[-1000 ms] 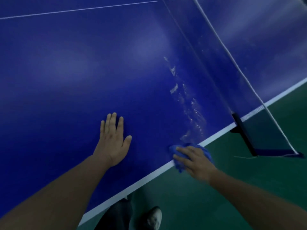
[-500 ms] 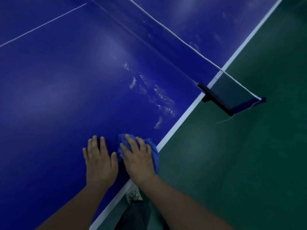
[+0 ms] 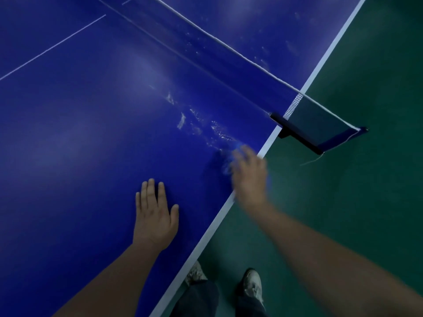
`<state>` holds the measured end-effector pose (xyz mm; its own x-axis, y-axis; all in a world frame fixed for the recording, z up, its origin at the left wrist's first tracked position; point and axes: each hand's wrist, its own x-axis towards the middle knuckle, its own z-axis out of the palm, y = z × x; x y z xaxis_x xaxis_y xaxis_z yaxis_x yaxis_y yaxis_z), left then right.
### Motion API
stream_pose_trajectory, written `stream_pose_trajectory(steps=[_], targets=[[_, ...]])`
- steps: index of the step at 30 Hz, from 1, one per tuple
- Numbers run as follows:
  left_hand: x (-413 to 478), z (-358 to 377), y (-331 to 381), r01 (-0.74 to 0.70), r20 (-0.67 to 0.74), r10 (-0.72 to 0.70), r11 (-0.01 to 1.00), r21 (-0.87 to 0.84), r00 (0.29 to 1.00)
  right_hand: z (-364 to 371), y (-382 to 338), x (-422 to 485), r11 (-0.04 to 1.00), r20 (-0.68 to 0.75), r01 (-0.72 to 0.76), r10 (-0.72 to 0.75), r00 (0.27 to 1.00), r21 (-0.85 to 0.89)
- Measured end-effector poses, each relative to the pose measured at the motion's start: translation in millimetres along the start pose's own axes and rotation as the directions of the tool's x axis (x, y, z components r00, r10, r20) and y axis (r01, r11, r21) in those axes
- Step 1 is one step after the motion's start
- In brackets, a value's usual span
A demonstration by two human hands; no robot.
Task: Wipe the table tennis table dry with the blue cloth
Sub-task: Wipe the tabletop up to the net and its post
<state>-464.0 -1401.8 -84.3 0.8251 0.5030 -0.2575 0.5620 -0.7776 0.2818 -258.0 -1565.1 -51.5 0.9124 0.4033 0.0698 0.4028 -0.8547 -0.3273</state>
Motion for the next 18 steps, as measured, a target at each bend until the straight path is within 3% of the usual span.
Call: stream_pose_trajectory(steps=[3,5,7,9,11,13,15,18], targets=[[2,3,-3,-0.005,-0.039,0.003,0.999,-0.041,0.999,32,-56,-80,0.92,0.214,0.391,-0.386,0.897,0.022],[3,3,-6,-0.024,-0.037,0.022,0.998,-0.051,0.999,41,-50,-89,0.894,0.246,0.448,-0.428,0.87,-0.027],[6,1,-7,-0.033,-0.014,0.032,0.998,-0.059,0.999,40,-29,-57,0.938,0.127,0.323,-0.307,0.943,-0.129],[6,-2,-5,-0.031,0.003,0.031,0.998,-0.057,1.0,29,-2,-8,0.991,0.08,0.009,0.001,0.997,-0.133],[6,-4,-3,-0.024,0.012,0.025,0.998,-0.063,1.0,12,27,33,0.948,0.021,-0.304,0.308,0.951,-0.097],[4,-7,-2,-0.02,0.021,0.022,0.997,-0.08,1.0,-3,37,49,0.893,-0.058,-0.445,0.442,0.895,-0.066],[3,-10,-3,-0.021,0.01,0.022,0.994,-0.111,1.0,-1,14,38,0.935,-0.113,-0.349,0.341,0.933,-0.065],[2,-14,-2,-0.007,0.011,0.009,0.981,-0.194,1.0,28,-56,-11,0.995,-0.022,-0.032,0.03,0.999,-0.099]])
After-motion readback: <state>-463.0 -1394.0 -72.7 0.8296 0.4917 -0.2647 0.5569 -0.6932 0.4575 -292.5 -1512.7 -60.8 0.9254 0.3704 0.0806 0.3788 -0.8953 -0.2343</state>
